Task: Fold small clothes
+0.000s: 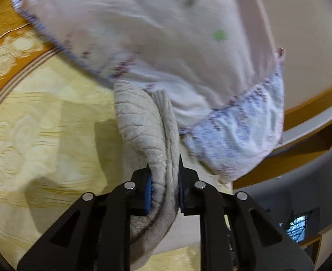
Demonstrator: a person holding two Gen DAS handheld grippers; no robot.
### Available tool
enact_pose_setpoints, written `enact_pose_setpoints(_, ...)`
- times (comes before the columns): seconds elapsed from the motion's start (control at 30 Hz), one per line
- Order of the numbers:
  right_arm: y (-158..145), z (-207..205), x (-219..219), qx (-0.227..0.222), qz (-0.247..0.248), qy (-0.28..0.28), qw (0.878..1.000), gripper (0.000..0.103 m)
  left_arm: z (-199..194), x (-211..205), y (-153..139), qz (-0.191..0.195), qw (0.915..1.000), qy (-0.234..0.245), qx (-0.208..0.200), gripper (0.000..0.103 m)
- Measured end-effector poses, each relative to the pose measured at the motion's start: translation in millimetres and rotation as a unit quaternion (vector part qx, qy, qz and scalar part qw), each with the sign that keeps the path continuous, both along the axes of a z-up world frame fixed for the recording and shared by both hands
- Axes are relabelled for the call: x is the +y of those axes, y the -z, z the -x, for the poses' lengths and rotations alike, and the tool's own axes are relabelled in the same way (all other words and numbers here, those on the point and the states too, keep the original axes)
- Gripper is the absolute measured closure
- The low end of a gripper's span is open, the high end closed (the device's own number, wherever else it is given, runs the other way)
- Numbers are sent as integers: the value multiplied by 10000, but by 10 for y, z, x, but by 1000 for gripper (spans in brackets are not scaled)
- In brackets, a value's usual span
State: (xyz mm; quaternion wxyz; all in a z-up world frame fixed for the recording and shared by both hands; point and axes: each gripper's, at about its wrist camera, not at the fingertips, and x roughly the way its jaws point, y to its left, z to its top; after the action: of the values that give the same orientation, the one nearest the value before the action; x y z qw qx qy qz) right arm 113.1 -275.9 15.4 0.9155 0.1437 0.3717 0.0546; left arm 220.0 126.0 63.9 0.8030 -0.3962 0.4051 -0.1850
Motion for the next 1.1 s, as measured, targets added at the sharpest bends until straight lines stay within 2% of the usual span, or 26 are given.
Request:
enact_pose_setpoints(0.2,-42,74,-182,-91,-112,100,9998,25,-55,-538,-183,319,9988,283,-229,87)
enact_pose_setpoints(0.4,-53,132,-334,-153,-234,214,9994,25,-183,-1188,-154,586,9958,673,-202,87)
enact_pose_setpoints(0.53,-54,153,-421,-170,-296,318,9989,25,-273,-1665,90,717,9930,926,129,87)
enact_pose_setpoints(0.67,-36,143,-469,-133,-346,396,9985,25,-316,-2020,364,642,9888,1230,550,84)
enact_pose_setpoints(0.77,-54,135,-484,-130,-351,417,9984,25,-318,-2154,461,1054,9793,1548,763,84)
enact_pose_setpoints(0.8,-80,137,-489,-154,-365,414,9984,25,-297,-2164,426,1100,9774,1660,717,80)
enact_pose_setpoints(0.83,-98,141,-493,-175,-387,407,9983,25,-269,-2159,373,1082,9768,1745,606,71)
enact_pose_setpoints(0.93,-181,127,-540,-285,-643,335,9970,25,-151,-1973,136,787,9806,1789,138,54)
enact_pose_setpoints(1.03,-237,13,-572,-281,-1199,74,9924,25,-83,-1668,-26,164,9877,1551,-77,43)
enact_pose_setpoints(1.07,-242,-55,-560,-227,-1432,-76,9894,25,-66,-1517,-37,-150,9904,1369,-80,42)
enact_pose_setpoints(1.1,-241,-125,-553,-167,-1624,-180,9864,25,-71,-1444,-42,-298,9913,1276,-87,42)
